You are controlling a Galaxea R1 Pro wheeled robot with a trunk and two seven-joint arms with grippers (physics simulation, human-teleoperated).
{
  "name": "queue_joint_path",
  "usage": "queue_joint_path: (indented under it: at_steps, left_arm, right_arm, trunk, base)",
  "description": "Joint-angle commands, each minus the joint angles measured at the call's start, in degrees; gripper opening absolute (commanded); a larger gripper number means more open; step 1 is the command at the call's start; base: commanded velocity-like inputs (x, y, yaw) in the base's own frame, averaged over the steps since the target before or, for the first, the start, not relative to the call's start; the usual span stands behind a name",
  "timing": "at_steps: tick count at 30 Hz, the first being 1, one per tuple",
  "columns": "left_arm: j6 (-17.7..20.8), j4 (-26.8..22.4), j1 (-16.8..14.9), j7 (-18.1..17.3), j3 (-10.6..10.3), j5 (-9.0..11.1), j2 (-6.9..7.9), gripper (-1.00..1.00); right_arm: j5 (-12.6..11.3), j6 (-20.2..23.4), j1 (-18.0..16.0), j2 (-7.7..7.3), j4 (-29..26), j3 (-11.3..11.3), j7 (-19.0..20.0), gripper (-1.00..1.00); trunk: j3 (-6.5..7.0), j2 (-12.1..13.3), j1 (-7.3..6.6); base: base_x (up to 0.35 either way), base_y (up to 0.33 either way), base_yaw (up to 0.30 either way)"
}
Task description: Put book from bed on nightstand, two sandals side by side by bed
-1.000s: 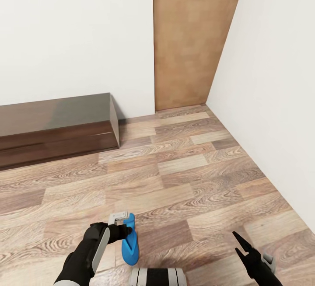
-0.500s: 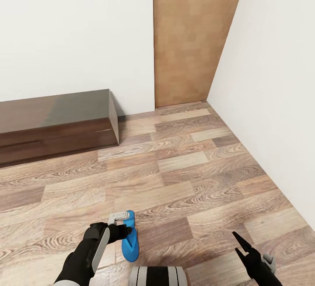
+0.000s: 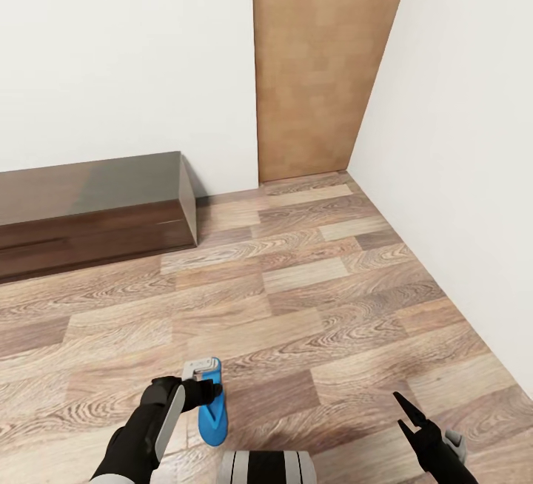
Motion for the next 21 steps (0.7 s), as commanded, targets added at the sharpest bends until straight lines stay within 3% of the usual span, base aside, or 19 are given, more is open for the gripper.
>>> queue_joint_path:
  at_steps: [1, 6, 15, 21]
  left_arm:
    - [0.3, -0.1, 0.0, 0.0, 0.2, 0.4, -0.06, 1.0]
    - [0.3, -0.1, 0.0, 0.0, 0.2, 0.4, -0.06, 1.0]
    - [0.3, -0.1, 0.0, 0.1, 0.1, 0.4, -0.06, 1.0]
    - [0.3, -0.1, 0.0, 0.1, 0.2, 0.4, -0.06, 1.0]
  right_arm:
    - [-0.4, 0.5, 0.0, 0.0, 0.0, -0.1, 0.0, 1.0]
    - [-0.4, 0.5, 0.0, 0.0, 0.0, -0.1, 0.0, 1.0]
    - [-0.4, 0.5, 0.0, 0.0, 0.0, -0.1, 0.0, 1.0]
    - [-0.4, 0.5, 0.0, 0.0, 0.0, -0.1, 0.0, 1.0]
  trunk:
    - [-0.04, 0.0, -0.01]
    - [-0.04, 0.0, -0.01]
    - [-0.04, 0.0, -0.01]
    - [-0.04, 0.0, -0.01]
  base:
    - [0.005, -0.019, 0.0]
    - [0.002, -0.03, 0.0]
    - [0.0, -0.221, 0.0]
    - [0.0, -0.066, 0.0]
